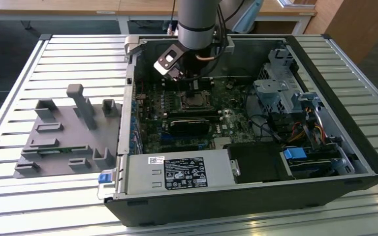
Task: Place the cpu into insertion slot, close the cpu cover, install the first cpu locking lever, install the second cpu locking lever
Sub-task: 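Close the cpu cover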
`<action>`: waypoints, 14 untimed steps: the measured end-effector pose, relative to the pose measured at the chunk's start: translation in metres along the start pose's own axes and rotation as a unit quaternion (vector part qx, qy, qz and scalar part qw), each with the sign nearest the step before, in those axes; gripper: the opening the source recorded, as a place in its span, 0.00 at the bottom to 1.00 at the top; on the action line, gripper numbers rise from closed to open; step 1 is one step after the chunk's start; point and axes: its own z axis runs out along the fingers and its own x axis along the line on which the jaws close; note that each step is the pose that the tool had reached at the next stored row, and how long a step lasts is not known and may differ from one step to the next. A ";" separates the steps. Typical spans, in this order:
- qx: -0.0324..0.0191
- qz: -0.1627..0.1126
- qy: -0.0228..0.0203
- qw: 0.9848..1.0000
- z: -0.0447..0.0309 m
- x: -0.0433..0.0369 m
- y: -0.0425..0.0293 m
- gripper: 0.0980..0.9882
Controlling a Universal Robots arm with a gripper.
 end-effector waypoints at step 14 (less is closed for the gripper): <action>0.000 0.000 0.000 1.000 -0.0072 -0.0016 0.0061 0.02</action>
